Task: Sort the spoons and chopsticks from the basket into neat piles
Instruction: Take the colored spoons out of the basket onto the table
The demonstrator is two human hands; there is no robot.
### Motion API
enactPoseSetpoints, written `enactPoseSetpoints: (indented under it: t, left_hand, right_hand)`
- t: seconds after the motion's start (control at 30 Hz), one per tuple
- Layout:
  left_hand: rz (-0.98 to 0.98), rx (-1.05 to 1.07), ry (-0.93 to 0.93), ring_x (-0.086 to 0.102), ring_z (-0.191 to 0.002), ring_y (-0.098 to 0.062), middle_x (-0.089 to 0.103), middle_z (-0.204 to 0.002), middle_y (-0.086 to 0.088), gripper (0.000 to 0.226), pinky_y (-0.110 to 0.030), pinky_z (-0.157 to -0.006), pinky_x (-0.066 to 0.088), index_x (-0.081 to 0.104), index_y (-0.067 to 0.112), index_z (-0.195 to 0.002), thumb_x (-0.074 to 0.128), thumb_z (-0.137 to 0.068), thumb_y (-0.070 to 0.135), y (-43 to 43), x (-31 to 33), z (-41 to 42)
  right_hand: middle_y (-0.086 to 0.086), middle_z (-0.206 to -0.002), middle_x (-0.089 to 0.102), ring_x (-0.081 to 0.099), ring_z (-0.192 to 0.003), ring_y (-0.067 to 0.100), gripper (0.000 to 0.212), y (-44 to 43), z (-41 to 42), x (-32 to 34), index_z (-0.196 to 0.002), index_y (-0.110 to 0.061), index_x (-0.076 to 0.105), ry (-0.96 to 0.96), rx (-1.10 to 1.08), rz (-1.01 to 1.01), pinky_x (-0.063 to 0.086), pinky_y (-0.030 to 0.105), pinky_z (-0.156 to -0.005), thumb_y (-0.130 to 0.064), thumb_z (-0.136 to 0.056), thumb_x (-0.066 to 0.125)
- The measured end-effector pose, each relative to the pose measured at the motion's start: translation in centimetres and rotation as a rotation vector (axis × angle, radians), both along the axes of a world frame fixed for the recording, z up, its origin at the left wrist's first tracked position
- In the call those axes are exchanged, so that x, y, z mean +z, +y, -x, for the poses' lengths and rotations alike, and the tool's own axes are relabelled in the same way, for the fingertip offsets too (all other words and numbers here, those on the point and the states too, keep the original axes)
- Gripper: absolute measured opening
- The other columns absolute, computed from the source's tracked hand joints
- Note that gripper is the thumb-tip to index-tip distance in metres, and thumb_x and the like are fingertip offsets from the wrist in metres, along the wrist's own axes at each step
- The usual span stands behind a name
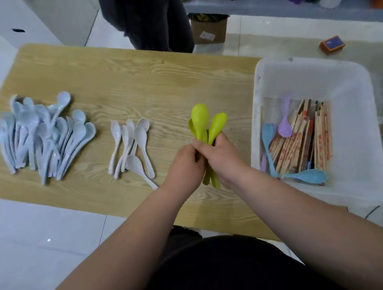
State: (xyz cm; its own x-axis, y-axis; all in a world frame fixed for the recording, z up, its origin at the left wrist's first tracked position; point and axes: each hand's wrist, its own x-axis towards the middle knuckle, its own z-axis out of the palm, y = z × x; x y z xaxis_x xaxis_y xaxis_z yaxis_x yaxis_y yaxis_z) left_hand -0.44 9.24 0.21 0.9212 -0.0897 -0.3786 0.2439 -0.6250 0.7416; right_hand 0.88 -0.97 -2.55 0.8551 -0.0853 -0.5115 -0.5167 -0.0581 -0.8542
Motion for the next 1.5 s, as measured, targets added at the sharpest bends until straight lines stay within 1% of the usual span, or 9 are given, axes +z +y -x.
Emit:
enactPoseSetpoints:
  t: [0.13, 0.27, 0.43, 0.57, 0.8, 0.9, 1.07, 1.33, 1.5]
  left_hand:
    - [-0.051, -0.093, 0.075, 0.064, -0.081, -0.020, 0.069, -0.095, -0.004, 0.018, -0.025, -0.064, 0.047, 0.064, 0.009, -0.104, 0.053, -0.098, 0.023, 5.3, -2.6, -1.3]
    - [-0.194, -0.147, -0.064, 0.059, -0.109, -0.023, 0.056, -0.125, -0.006, 0.047, -0.038, -0.094, 0.047, 0.058, 0.015, -0.129, 0.071, -0.087, 0.031, 11.0, -6.7, -1.3]
    - [-0.661, -0.553, -0.266, 0.013, -0.150, -0.043, 0.025, -0.162, -0.009, 0.081, -0.067, -0.116, 0.016, 0.037, 0.039, -0.149, 0.062, -0.075, 0.061, 19.1, -11.6, -1.4]
    - [-0.740, -0.687, -0.229, -0.008, -0.152, -0.042, 0.001, -0.169, -0.003, 0.089, -0.068, -0.115, 0.003, 0.016, 0.048, -0.155, 0.056, -0.080, 0.072, 21.7, -13.2, -2.7]
    - [-0.612, -0.672, -0.259, 0.015, -0.149, -0.049, 0.025, -0.163, -0.012, 0.073, -0.070, -0.111, 0.025, 0.037, 0.034, -0.150, 0.053, -0.084, 0.061, 22.3, -14.4, -5.6]
    - [-0.580, -0.621, -0.258, 0.012, -0.150, -0.047, 0.024, -0.162, -0.014, 0.068, -0.066, -0.114, 0.025, 0.036, 0.033, -0.149, 0.047, -0.087, 0.058, 22.7, -14.4, -7.1]
    - [-0.591, -0.607, -0.329, 0.018, -0.147, -0.052, 0.033, -0.158, -0.017, 0.076, -0.067, -0.112, 0.028, 0.045, 0.029, -0.147, 0.074, -0.080, 0.049, 22.7, -14.3, -7.7]
    - [-0.636, -0.637, -0.299, 0.012, -0.150, -0.046, 0.025, -0.162, -0.015, 0.066, -0.060, -0.116, 0.025, 0.039, 0.031, -0.152, 0.064, -0.092, 0.042, 22.0, -14.1, -7.4]
    - [-0.688, -0.608, -0.248, 0.007, -0.153, -0.040, 0.022, -0.164, -0.010, 0.071, -0.054, -0.120, 0.021, 0.034, 0.034, -0.154, 0.062, -0.090, 0.045, 21.3, -12.4, -7.4]
  right_hand:
    - [0.016, -0.096, 0.072, 0.072, -0.087, 0.034, 0.050, 4.5, -1.5, -3.8, -0.099, -0.016, 0.060, 0.108, -0.075, -0.074, 0.057, 0.064, -0.076, -0.045, -0.062, 0.075]
    - [0.010, -0.108, 0.073, 0.075, -0.088, 0.021, 0.028, 6.8, -3.0, -6.1, -0.111, -0.017, 0.056, 0.148, -0.098, 0.022, 0.059, 0.047, -0.075, -0.025, -0.087, 0.067]
    - [0.026, -0.120, 0.062, 0.060, -0.110, 0.041, 0.032, 6.5, -5.0, -8.4, -0.123, 0.000, 0.051, 0.068, 0.228, 0.677, 0.045, 0.040, -0.085, -0.019, -0.097, 0.057]
    - [0.028, -0.131, 0.049, 0.050, -0.119, 0.045, 0.043, 7.1, -5.6, -10.2, -0.135, 0.002, 0.045, -0.062, 0.369, 0.918, 0.040, 0.045, -0.097, -0.013, -0.096, 0.057]
    - [0.022, -0.137, 0.046, 0.043, -0.126, 0.042, 0.055, 8.2, -6.2, -11.2, -0.143, -0.006, 0.044, -0.094, 0.380, 1.040, 0.036, 0.046, -0.104, -0.023, -0.094, 0.062]
    - [0.018, -0.144, 0.042, 0.038, -0.133, 0.038, 0.066, 8.0, -6.0, -11.2, -0.149, -0.010, 0.038, -0.098, 0.428, 1.016, 0.033, 0.046, -0.111, -0.030, -0.092, 0.065]
    - [0.019, -0.156, 0.033, 0.032, -0.144, 0.039, 0.070, 7.1, -4.0, -11.7, -0.154, -0.012, 0.035, -0.189, 0.496, 1.032, 0.029, 0.048, -0.118, -0.029, -0.092, 0.065]
    - [0.010, -0.168, 0.005, 0.014, -0.152, 0.033, 0.077, 5.9, -3.7, -11.5, -0.161, -0.029, 0.003, -0.109, 0.735, 1.087, 0.023, 0.046, -0.121, -0.012, -0.097, 0.042]
    - [0.007, -0.168, 0.007, 0.011, -0.153, 0.031, 0.076, 5.6, -3.5, -8.7, -0.161, -0.027, 0.010, -0.062, 0.762, 1.052, 0.019, 0.048, -0.123, -0.024, -0.095, 0.047]
